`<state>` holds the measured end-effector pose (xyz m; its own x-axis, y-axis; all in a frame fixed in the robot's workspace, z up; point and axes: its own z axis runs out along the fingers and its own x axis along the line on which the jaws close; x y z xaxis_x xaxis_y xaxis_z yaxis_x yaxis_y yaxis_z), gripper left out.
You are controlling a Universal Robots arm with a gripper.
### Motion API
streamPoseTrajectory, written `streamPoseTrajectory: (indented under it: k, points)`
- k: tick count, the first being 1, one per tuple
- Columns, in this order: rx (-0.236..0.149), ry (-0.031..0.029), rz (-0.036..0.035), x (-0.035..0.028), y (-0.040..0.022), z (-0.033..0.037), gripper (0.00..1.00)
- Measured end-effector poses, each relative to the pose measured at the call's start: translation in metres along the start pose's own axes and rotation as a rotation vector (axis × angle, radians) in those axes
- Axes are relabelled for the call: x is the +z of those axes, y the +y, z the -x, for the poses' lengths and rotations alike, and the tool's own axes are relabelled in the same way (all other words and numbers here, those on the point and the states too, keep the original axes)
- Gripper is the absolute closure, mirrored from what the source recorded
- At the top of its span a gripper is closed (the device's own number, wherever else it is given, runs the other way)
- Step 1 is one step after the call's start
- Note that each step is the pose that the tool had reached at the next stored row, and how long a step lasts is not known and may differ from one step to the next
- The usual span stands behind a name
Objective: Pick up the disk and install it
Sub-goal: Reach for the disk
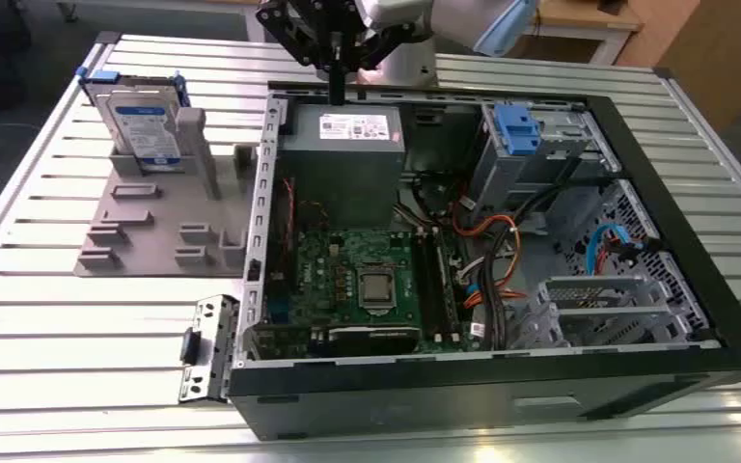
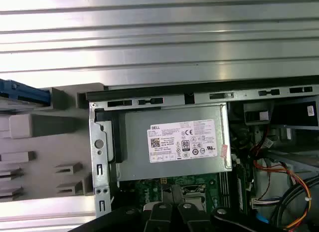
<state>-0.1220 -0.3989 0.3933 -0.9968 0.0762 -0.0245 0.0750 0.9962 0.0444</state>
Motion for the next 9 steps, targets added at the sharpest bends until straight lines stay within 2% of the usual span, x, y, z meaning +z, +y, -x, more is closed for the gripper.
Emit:
streamPoseTrajectory:
  k: [9]
  points:
    - [0.0, 0.0001, -0.0001, -0.0001, 0.0, -0.0006, 0.9]
